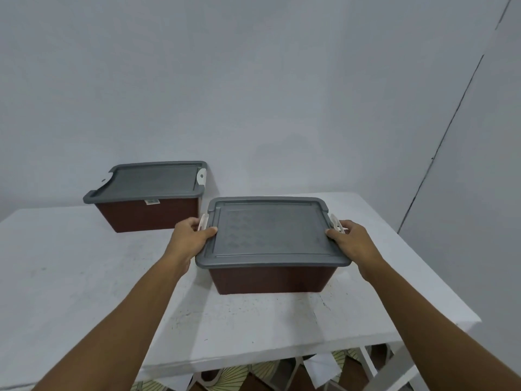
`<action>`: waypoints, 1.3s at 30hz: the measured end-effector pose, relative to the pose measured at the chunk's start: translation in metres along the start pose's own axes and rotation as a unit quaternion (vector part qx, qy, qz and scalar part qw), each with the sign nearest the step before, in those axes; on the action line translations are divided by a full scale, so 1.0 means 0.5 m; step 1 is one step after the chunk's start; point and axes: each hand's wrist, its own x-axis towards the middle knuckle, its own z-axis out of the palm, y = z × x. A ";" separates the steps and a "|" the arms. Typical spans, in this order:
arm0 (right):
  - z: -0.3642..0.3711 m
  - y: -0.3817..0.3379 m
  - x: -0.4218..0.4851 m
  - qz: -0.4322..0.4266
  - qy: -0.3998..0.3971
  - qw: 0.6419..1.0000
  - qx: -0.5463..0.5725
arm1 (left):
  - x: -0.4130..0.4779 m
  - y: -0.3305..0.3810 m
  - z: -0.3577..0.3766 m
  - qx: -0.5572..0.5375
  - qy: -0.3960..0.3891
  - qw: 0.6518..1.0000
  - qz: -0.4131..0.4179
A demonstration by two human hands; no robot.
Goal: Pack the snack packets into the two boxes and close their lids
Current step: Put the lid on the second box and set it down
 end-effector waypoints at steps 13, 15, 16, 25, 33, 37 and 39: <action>0.008 -0.001 -0.017 -0.051 0.054 0.997 -0.002 | 0.025 -0.009 -0.005 0.114 -0.035 0.988 0.093; 0.011 0.001 -0.019 -0.044 0.057 0.997 0.030 | 0.024 -0.011 0.002 0.120 -0.018 0.987 0.105; 0.011 0.000 -0.020 -0.042 0.052 0.997 0.041 | 0.020 -0.010 0.006 0.116 -0.009 0.987 0.109; 0.014 0.006 -0.035 -0.007 -0.060 0.974 0.217 | -0.032 -0.035 0.019 0.054 0.012 0.992 0.114; 0.046 0.001 0.003 -0.056 0.067 0.964 0.252 | -0.020 -0.057 0.036 0.037 0.072 0.964 0.253; 0.064 0.002 0.057 -0.092 0.086 0.973 0.196 | 0.029 -0.052 0.032 0.124 0.102 0.939 0.305; 0.081 -0.002 0.090 -0.090 0.091 0.974 0.186 | 0.065 -0.045 0.024 0.210 0.124 0.904 0.351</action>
